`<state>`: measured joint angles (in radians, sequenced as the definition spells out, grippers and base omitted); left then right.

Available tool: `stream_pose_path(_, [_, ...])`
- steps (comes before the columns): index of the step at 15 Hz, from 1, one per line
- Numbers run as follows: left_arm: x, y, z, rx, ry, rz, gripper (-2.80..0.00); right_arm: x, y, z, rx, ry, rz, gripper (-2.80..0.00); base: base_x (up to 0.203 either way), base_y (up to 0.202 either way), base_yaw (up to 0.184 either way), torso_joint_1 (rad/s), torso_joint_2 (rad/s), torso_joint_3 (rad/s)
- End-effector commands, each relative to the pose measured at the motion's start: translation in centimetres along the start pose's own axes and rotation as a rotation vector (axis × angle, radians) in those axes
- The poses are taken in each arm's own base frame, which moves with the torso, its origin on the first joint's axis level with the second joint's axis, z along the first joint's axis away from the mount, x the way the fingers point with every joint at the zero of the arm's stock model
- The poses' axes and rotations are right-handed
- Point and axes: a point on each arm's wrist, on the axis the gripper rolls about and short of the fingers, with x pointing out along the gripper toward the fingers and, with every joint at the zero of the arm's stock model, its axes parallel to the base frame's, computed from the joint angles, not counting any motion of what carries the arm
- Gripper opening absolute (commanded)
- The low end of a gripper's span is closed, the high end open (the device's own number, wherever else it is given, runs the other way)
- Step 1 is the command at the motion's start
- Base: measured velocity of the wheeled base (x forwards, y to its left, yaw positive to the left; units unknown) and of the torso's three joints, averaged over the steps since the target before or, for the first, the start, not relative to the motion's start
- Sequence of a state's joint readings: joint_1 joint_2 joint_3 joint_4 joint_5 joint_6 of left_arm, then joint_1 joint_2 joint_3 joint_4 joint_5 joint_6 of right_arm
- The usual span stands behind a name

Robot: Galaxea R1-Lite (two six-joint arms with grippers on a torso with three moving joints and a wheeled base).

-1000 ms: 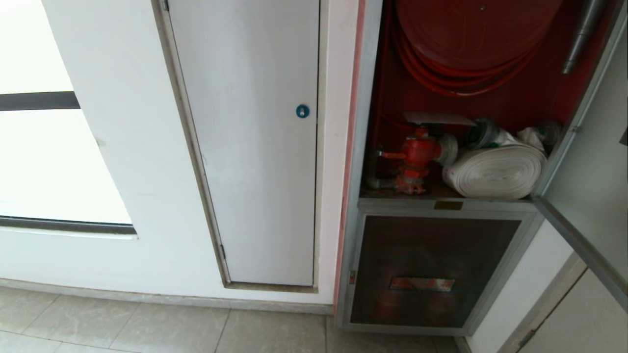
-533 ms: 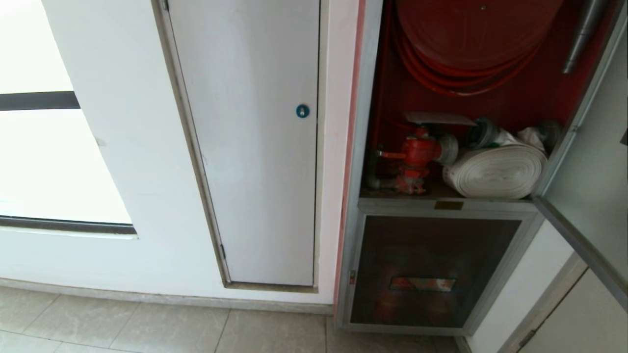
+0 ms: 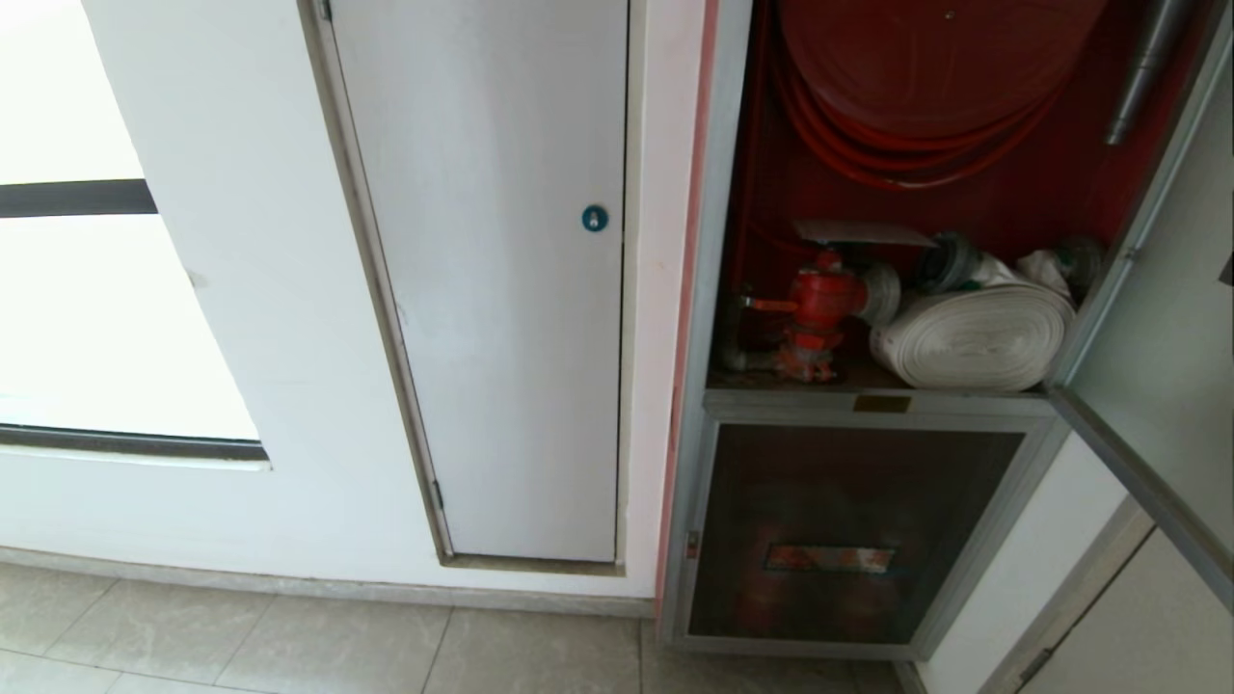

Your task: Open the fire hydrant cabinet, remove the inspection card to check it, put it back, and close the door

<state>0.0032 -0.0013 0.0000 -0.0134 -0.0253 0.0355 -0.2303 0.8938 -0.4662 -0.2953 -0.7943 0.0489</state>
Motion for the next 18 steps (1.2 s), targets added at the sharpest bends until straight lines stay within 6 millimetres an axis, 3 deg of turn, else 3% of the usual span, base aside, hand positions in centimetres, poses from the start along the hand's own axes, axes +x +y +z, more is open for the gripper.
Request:
stream_pose_path(1, [0.1,0.0,-0.3,-0.001,0.013,-0.001,-2.8,0.2,-0.2,0.3,0.009,-0.005,-0.034,-2.8,0.0,0.0,0.0,0.0,0.0,0.0])
stream_pose_path(18, [0.1,0.0,-0.3,-0.001,0.013,-0.001,-2.8,2.0,-3.1,5.4,0.105,-0.131,-0.337,-2.8,0.0,0.0,0.0,0.0,0.0,0.0])
